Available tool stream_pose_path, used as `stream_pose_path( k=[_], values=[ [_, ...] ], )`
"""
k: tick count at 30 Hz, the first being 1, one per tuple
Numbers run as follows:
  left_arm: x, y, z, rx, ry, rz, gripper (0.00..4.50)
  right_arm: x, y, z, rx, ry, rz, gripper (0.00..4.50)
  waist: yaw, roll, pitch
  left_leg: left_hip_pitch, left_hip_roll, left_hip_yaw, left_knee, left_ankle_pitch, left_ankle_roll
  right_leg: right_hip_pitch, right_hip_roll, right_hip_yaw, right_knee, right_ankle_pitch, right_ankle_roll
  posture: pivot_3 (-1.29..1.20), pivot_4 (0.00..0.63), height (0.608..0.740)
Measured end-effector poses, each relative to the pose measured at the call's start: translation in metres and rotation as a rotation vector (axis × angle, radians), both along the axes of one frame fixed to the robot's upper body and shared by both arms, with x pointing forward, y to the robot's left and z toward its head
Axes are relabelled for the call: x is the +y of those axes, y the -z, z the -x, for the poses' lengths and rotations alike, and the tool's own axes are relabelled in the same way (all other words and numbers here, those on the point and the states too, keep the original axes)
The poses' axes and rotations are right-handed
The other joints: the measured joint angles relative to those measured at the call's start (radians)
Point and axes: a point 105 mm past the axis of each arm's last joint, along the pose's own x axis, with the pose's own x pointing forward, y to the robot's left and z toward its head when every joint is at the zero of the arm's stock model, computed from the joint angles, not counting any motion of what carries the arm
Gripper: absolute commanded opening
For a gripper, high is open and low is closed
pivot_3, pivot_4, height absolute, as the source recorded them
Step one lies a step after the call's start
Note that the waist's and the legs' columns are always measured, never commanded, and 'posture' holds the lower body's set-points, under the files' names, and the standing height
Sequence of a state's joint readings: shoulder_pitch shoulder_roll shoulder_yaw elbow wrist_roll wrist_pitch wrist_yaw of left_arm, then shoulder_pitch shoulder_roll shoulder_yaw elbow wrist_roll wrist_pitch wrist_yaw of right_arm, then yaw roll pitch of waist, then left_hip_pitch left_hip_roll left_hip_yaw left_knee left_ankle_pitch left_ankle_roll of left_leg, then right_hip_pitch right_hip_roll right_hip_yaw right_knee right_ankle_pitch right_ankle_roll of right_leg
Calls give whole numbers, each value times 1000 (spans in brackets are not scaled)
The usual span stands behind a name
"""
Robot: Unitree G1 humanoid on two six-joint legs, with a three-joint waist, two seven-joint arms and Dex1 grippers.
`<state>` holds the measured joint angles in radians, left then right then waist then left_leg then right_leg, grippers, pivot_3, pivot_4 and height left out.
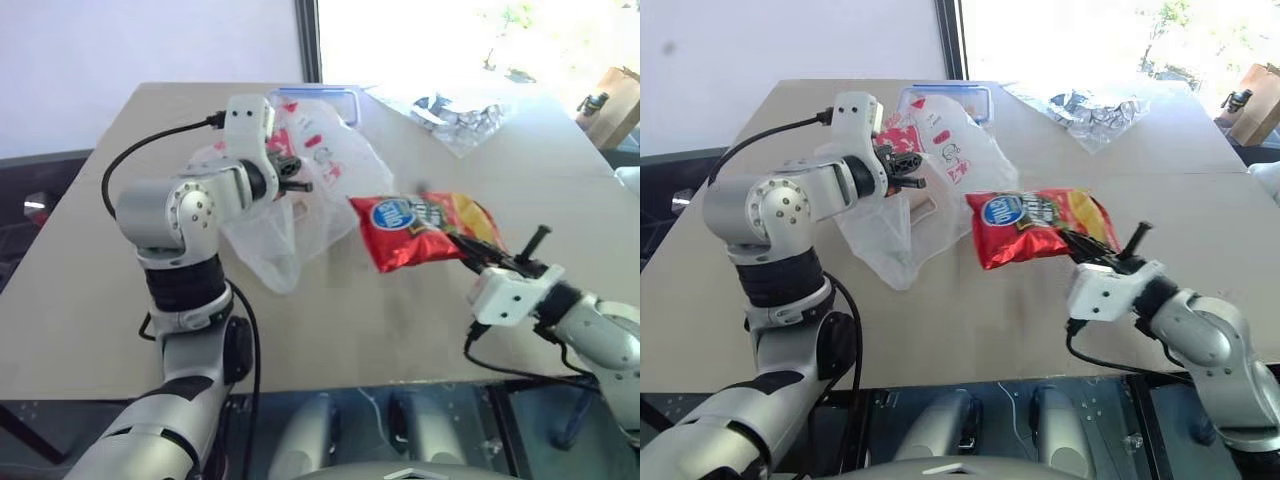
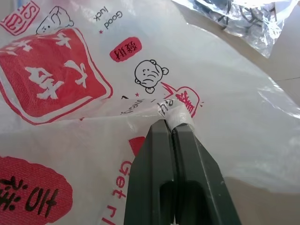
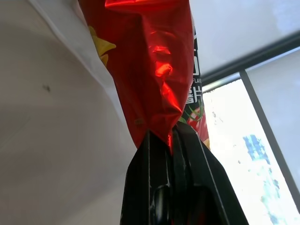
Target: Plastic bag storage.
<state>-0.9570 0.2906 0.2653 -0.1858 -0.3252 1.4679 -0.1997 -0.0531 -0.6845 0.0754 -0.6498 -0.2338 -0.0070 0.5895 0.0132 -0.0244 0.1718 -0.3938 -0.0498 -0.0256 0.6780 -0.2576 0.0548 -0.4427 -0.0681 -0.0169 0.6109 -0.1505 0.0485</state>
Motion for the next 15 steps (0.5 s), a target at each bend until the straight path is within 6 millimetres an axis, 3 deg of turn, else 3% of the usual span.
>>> stream_pose_path(
  k=[4, 7, 13, 15],
  values=[
    [-1, -9, 1, -22, 24, 11, 0, 6, 1, 1, 45, -49, 1, 39, 1, 0, 0, -1, -1, -1, 0, 0, 0, 0, -1, 0, -1, 1, -2, 0, 150, 740],
    [2, -16, 3, -37, 35, 54, 0, 5, 1, -11, 59, -61, 26, 39, -3, -1, 0, 0, -1, 0, 0, 0, 0, 0, 0, 0, -1, 1, -2, 0, 150, 740],
    [-5, -31, 17, -114, 114, 71, 0, 45, 7, -38, 96, -177, -16, 39, -13, 0, 1, 0, 1, 0, -1, 1, -1, -1, 1, 1, 0, 1, -3, 0, 150, 740],
    [-7, -32, 19, -117, 127, 70, 0, 64, 1, -36, 94, -243, -56, 39, -16, 0, 1, 0, 1, 0, -1, 1, -1, -1, 1, 1, 0, 1, -3, 0, 150, 740]
  ],
)
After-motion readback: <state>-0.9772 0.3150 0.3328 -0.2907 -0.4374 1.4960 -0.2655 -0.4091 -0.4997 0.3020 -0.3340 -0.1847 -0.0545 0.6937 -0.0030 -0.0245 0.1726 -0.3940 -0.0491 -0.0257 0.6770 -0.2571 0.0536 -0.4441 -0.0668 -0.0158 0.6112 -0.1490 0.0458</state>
